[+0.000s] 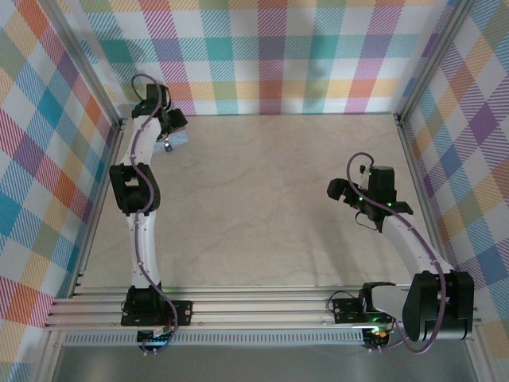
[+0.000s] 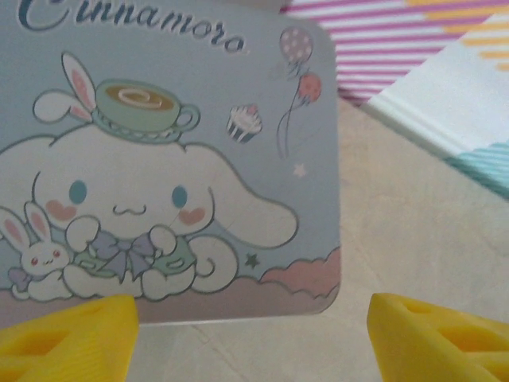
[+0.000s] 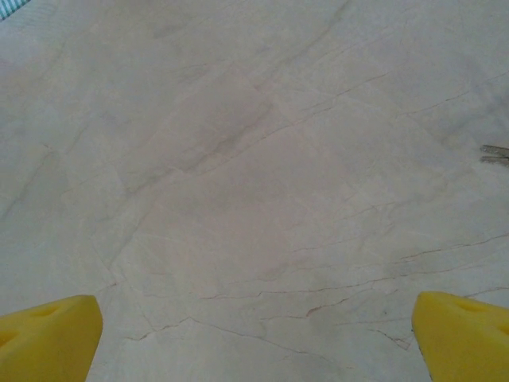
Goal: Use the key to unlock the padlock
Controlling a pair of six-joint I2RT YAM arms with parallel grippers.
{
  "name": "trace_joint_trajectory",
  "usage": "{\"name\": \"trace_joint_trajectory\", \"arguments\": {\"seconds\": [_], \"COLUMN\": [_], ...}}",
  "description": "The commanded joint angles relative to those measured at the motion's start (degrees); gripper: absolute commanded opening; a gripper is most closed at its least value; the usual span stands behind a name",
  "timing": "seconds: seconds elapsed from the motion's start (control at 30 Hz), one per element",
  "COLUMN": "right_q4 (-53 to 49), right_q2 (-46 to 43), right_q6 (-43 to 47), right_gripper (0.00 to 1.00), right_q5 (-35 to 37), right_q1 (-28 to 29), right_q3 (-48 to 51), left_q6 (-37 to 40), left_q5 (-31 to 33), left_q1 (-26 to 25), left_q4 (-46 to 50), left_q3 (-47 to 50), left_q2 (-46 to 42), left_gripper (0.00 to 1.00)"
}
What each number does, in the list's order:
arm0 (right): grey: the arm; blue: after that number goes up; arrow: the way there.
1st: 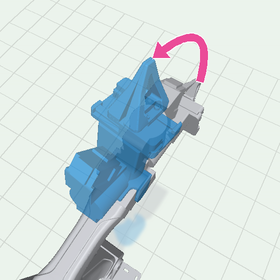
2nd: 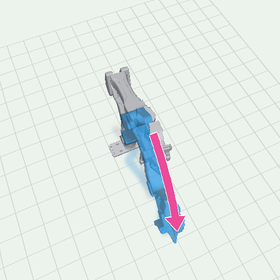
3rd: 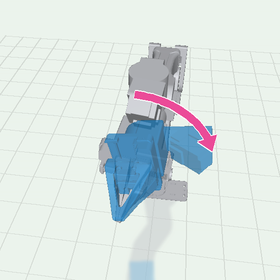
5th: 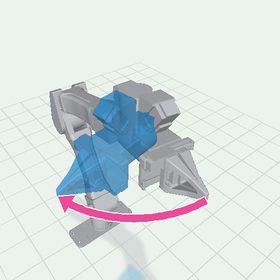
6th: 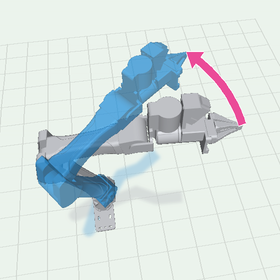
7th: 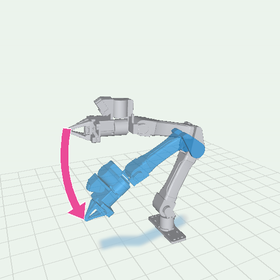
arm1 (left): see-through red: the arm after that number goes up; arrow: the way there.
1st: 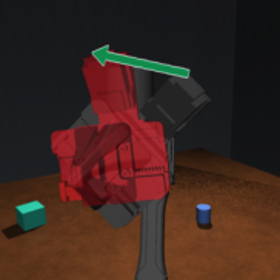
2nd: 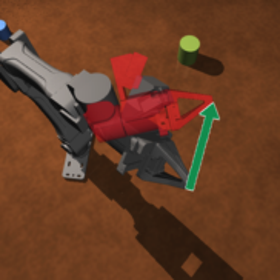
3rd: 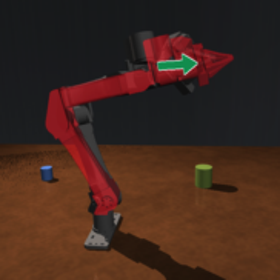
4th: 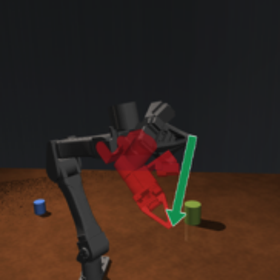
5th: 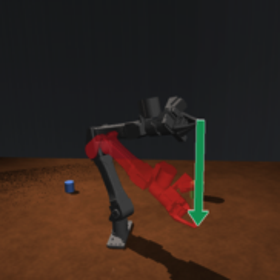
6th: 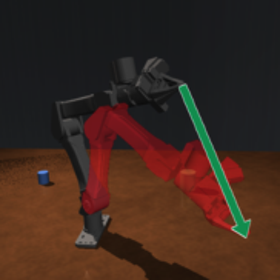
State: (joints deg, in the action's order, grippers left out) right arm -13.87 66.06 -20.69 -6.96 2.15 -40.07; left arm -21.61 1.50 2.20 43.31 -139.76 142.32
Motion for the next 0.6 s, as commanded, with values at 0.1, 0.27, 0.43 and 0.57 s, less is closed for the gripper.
{"name": "trace_joint_trajectory", "arguments": {"seconds": [0.1,0.27,0.43,0.57], "right_q4": [-1.2,-2.5,-2.8,-2.0], "right_q2": [0.3,-0.4,-0.9,-0.6], "right_q6": [-2.0,-1.8,-1.7,-2.4], "right_gripper": [1.00,1.00,1.00,1.00], "right_q5": [-1.9,-1.8,-1.7,-2.3], "right_q1": [0.1,0.0,0.1,0.0], "right_q3": [-0.2,-0.4,-0.4,-0.4], "left_q6": [-8.6,-13.6,-14.9,-14.7], "left_q5": [1.3,-0.1,-1.9,-4.7], "left_q1": [1.5,2.3,2.5,2.4], "left_q4": [-4.1,-5.0,-2.5,0.0], "left_q3": [-5.8,-7.0,-6.8,-5.8], "left_q2": [4.5,8.1,9.8,9.4], "left_gripper": [0.76,0.75,0.73,0.71]}}
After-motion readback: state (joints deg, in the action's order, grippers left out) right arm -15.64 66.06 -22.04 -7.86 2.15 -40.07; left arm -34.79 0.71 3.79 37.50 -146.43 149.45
